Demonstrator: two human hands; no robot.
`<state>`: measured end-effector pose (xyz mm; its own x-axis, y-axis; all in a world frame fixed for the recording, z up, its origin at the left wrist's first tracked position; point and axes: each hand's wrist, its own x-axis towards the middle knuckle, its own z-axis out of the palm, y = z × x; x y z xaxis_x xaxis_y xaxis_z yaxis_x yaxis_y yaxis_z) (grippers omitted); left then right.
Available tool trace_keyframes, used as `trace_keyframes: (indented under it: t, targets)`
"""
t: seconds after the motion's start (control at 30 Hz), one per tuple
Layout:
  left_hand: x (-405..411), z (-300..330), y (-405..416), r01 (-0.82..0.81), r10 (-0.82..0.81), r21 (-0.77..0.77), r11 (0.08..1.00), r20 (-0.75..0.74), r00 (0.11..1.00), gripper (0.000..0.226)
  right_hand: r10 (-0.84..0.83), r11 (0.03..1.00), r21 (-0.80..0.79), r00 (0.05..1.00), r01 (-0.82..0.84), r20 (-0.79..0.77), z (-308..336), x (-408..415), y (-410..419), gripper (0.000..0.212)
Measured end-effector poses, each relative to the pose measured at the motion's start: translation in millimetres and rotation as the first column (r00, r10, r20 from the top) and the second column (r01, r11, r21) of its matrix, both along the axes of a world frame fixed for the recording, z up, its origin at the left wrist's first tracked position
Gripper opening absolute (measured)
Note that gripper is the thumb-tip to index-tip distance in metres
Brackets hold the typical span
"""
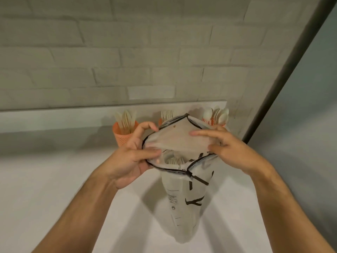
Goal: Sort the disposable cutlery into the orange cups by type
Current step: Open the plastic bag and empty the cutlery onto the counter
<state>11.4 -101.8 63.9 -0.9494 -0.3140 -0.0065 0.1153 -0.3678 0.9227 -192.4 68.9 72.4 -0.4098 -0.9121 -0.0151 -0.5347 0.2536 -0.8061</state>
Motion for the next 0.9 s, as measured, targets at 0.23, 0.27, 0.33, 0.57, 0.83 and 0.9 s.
trace_keyframes:
  t: [0.23, 0.27, 0.33, 0.57, 0.83, 0.9]
  targets:
    - [-3.4, 24.6, -6.4, 0.216, 0.401, -0.865, 0.453, 0.414, 0.817, 0.055, 0.099, 0.950, 0.292, 0.994, -0.107, 0.042, 31.8, 0.4, -10.5, 0.095]
    - [-2.9, 28.7, -6.7, 0.265, 0.456, -0.883, 0.387, 0.433, 0.778, 0.061, 0.132, 0.943, 0.304, 0.991, -0.136, 0.032, 36.0, 1.1, -15.7, 0.098]
    - [0.6, 38.2, -5.4, 0.324, 0.495, -0.879, 0.349, 0.467, 0.733, 0.076, 0.203, 0.933, 0.307, 0.979, -0.185, -0.026, 44.2, 1.7, -27.2, 0.103]
    - [51.3, 64.2, -10.0, 0.318, 0.532, -0.886, 0.339, 0.459, 0.712, 0.091, 0.244, 0.938, 0.284, 0.961, -0.200, -0.128, 63.5, 33.1, -73.0, 0.109]
    - [98.5, 32.1, -34.4, -0.204, 0.405, -0.458, 0.865, 0.398, 0.823, 0.050, 0.042, 0.978, 0.192, 0.974, -0.086, 0.222, 23.2, 82.3, -108.4, 0.091]
    - [101.2, 11.3, -40.0, -0.401, 0.409, -0.089, 0.912, 0.301, 0.861, 0.044, -0.028, 0.993, 0.109, 0.803, -0.046, 0.595, 3.9, 84.5, -115.3, 0.073]
